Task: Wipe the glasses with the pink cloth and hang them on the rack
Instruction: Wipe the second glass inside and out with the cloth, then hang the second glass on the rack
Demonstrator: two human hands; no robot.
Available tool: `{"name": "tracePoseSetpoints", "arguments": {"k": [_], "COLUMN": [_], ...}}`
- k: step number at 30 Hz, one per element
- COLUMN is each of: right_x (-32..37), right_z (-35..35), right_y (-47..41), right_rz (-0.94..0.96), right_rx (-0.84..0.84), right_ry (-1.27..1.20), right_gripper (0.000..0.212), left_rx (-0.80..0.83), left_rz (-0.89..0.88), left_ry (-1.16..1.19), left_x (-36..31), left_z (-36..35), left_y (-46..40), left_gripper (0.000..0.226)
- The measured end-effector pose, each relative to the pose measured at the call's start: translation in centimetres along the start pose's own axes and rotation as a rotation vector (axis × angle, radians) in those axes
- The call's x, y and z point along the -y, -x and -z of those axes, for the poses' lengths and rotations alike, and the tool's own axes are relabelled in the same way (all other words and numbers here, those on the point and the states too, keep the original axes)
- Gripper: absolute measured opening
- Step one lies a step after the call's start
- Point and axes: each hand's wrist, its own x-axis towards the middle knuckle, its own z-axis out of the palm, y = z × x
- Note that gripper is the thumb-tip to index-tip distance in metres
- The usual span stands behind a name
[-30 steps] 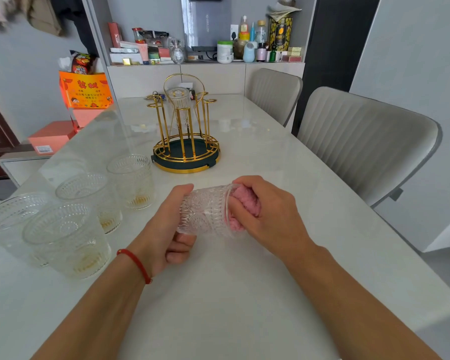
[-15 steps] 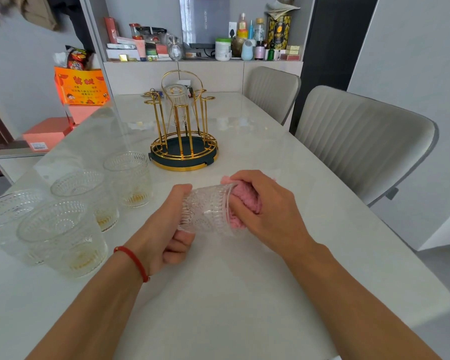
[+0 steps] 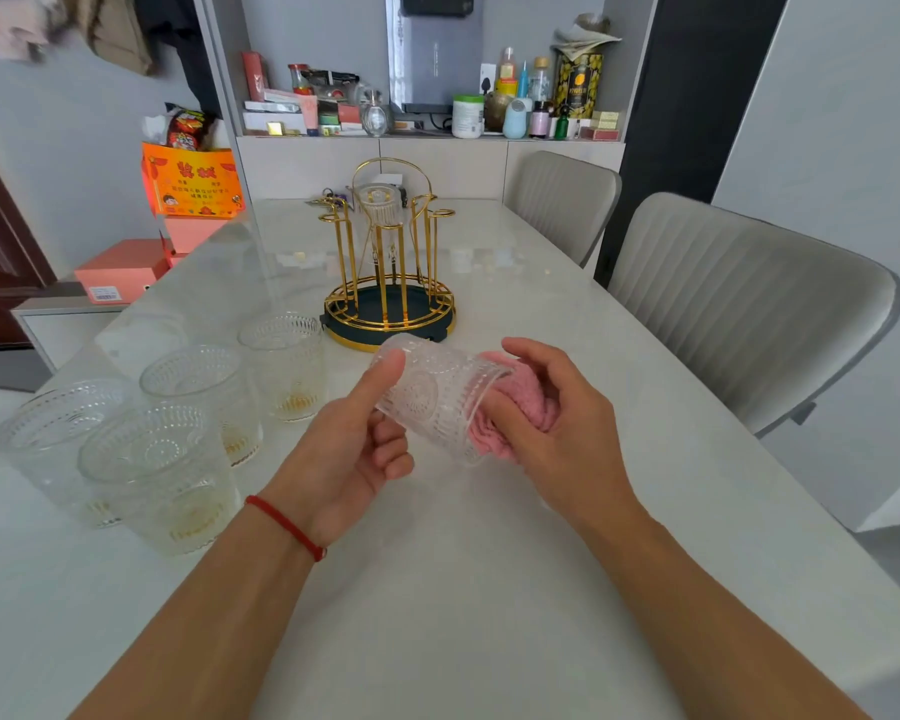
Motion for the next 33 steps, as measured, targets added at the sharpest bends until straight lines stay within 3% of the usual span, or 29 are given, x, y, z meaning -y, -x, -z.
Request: {"name": "tracePoseSetpoints", "arguments": {"k": [3,7,11,14,16,19,24,27,29,33], "right_x": [-0.3,1.0,3.3,5.3,5.6,4.4,4.0,4.9,4.4,3.1], "right_z": [0.9,2.1,2.0,0.7,-0.1,0.9,1.5,0.4,1.2,3.2], "right_y": [-0.7,-1.3,-1.4,-1.9,-2.0,-1.8,-3.0,-3.0,-2.7,-4.0], "right_rz": [-0.061,-0.186,-0.024,0.165,0.268,0.304,0.275,0.325,0.337,0.185], "right_rx": [0.054,-0.003,0.070,0.310,0.420,0.390,0.261,0.316,0.346,0.235], "right_ry": [-0.088,-0.295,-0.313,-0.212,-0.045,0.075,0.052,0.078,0.053,-0.060], "right_gripper": [0.043,0.017,0.022,0.036,0.039,0.037,0.021,0.026,0.018,0.026], "left_rx": [-0.002,-0.213,-0.303,-0.279,-0.292,-0.296,-0.179,-0.183,-0.189,-0.250], "left_rz": [-0.241,-0.493,-0.719,-0.849,-0.861,-0.833,-0.876,-0.844,-0.815,-0.706], "left_ry": [-0.009,-0.259,-0.682,-0.894,-0.936,-0.894,-1.085,-1.061,-1.057,-0.985], "left_x": [0.0,-0.4,-0.4,-0.2,-0.7,-2.1,-2.6,-3.5,-4.3,-6.0], "left_z": [0.5,0.8,-0.1,-1.2,-1.7,-1.3,-1.8,-2.2,-1.8,-1.8], "left_y": [-0.1,0.1,0.6,-0.1,-0.4,-0.3,-0.2,-0.3,-0.4,-0.9], "left_gripper": [0.044,0.060,0.069,0.062,0.055,0.060,0.058,0.054,0.052,0.035]}}
